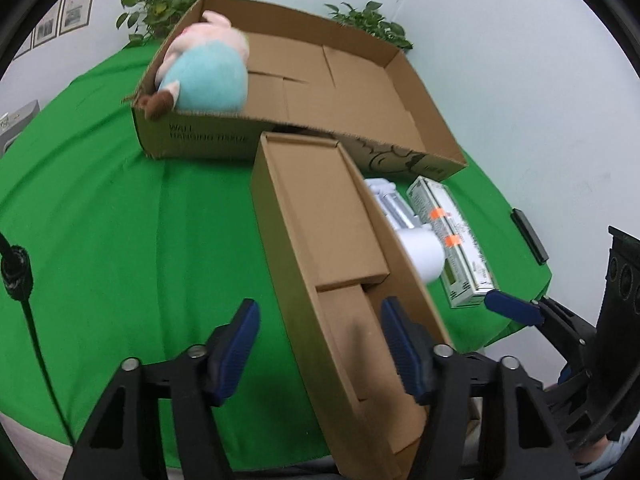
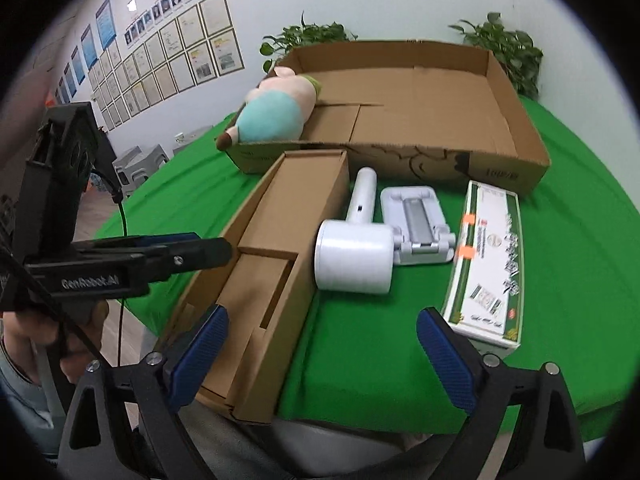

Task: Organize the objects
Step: 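Grasp the long narrow cardboard tray by its wall with the left gripper, then lift the cardboard tray with the left gripper and carry it over the large box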

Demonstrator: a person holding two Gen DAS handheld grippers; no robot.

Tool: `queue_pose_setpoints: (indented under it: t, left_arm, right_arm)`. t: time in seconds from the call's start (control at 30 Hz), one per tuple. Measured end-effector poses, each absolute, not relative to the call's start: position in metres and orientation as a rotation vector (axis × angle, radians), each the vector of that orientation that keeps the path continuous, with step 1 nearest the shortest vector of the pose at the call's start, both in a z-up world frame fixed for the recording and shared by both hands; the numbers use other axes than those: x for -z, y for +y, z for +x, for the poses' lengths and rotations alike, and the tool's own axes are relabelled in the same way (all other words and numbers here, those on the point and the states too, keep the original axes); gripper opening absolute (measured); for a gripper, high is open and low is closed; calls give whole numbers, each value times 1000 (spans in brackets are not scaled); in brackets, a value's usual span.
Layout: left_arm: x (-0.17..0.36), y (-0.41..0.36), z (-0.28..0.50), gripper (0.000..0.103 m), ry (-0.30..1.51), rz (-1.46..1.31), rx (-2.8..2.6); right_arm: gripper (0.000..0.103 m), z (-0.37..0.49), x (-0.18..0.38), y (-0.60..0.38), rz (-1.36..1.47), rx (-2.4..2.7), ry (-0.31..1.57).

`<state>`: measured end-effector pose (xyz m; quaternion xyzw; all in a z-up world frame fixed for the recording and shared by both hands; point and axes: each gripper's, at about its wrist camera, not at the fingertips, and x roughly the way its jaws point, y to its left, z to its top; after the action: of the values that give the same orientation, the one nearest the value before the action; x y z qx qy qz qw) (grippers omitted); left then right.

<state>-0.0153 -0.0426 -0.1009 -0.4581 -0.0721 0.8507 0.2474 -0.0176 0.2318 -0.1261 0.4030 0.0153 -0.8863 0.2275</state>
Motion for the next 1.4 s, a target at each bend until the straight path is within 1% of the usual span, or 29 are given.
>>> queue_pose_setpoints:
  t: [0.03,0.07,0.1,0.13,0.2,0.3,0.37,0.4,0.47,0.5,0.6,0.8,0.87,0.93,0.97,1.27,1.4]
  left_arm:
    - [103,-41,-16,49,-199,-1255,-2306]
    - [106,-39,-17,42,-201,-1259,-2291]
    - [107,-39,-16,37,-198,-1265,-2288]
    - [109,-39,-16,35,-193,-1270,-2293]
    - [112,-39,-18,26,-188,-1286,-2302]
    - [115,-41,-22,25,-216,-1290,-2297]
    - [115,-40,-22,24,-206,-1286,-2299]
    - [114,-39,-22,24,-198,-1284,-2302]
    - [115,-39,-22,23,-195,-1281,-2307]
    - [115,-39,-21,23,-193,-1282,-2311]
    - [113,-40,-20,21,-174,-1288,-2335]
    - [107,-58,-16,20,-181,-1285,-2373]
    - [112,-62,-18,17,-199,-1311,-2364]
    - [113,-64,-19,17,-217,-1304,-2362]
    - [113,-63,-18,17,-206,-1301,-2367]
    - [112,-58,-14,16,-182,-1289,-2384]
    - [95,-52,-5,16,-159,-1221,-2416]
  right_arm:
    - [85,-18,127,229,1119,2438,48]
    - [77,-19,129,225,1131,2437,55]
    - [72,-21,131,222,1141,2438,58]
    - [65,-24,133,220,1156,2435,58]
    - [63,-28,137,216,1180,2429,50]
    - [55,-31,139,211,1200,2419,48]
    - [43,-33,141,207,1212,2402,42]
    - [40,-34,142,204,1224,2386,39]
    - [28,-34,145,199,1240,2361,32]
    - [26,-33,145,197,1242,2363,38]
    - [26,-31,145,193,1245,2363,41]
    - [26,-27,141,177,1234,2330,43]
    - [29,-31,145,173,1258,2299,30]
    - [33,-33,149,170,1270,2298,31]
    - [33,-34,150,169,1275,2300,34]
    - [29,-36,151,170,1268,2341,27]
    - [28,-30,141,176,1214,2385,18]
